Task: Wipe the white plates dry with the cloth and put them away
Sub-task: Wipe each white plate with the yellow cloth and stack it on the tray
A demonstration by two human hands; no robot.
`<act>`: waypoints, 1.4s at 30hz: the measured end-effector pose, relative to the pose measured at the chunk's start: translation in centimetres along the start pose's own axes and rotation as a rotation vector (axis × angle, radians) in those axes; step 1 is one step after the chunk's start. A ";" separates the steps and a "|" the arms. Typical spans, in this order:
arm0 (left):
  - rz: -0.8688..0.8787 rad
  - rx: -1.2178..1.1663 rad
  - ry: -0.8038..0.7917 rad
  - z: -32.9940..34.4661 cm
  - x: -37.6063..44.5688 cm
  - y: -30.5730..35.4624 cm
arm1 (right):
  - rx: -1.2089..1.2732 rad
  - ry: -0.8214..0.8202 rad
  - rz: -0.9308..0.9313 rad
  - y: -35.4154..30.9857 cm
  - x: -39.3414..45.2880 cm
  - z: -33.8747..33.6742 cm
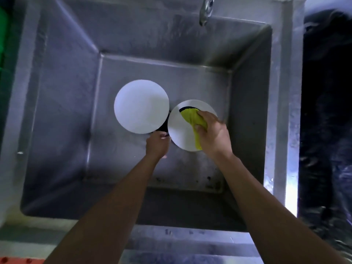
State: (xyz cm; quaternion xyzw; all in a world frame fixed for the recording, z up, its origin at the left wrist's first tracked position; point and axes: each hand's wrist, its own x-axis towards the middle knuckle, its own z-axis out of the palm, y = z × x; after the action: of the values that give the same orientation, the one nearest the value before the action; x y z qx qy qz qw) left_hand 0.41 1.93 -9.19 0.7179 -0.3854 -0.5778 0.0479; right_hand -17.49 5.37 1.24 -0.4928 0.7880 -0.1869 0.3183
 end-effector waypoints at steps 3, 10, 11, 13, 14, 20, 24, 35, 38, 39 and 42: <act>-0.135 -0.210 0.000 1.1 1.3 0.1 | 0.001 0.007 0.025 1.2 0.4 0.8; -0.101 -0.261 0.152 3.7 2.9 -0.7 | 0.009 0.018 0.054 3.3 1.0 1.6; -0.092 -0.246 0.170 4.0 2.9 -0.8 | 0.004 0.018 0.054 3.5 1.0 1.7; -0.070 -0.218 0.207 4.4 3.1 -1.0 | -0.001 0.017 0.053 3.9 1.1 1.8; -0.057 -0.210 0.224 4.5 3.1 -1.0 | -0.002 0.016 0.053 4.1 1.0 1.9; 0.018 -0.146 0.279 4.9 3.7 -1.4 | 0.026 -0.013 0.088 4.6 0.6 2.3; 0.045 -0.129 0.301 4.9 3.6 -1.6 | 0.047 -0.013 0.085 5.0 0.1 2.4; -0.096 -0.249 0.291 5.6 0.7 -2.5 | 0.085 0.003 0.109 5.3 -2.2 1.5; -0.129 -0.301 0.277 5.8 -1.1 -1.9 | 0.073 -0.012 0.116 5.0 -3.1 0.8; -0.148 -0.340 0.264 5.8 -1.6 -1.8 | 0.072 -0.015 0.118 4.8 -3.5 0.5; -0.208 -0.506 0.220 5.5 -2.8 -1.4 | 0.076 -0.021 0.127 4.5 -4.6 -0.2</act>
State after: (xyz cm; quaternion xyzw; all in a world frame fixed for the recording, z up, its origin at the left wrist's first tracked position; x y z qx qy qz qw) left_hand -3.71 6.70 -9.47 0.7770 -0.1458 -0.5762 0.2073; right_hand -19.17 11.49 0.13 -0.4313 0.8067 -0.1909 0.3560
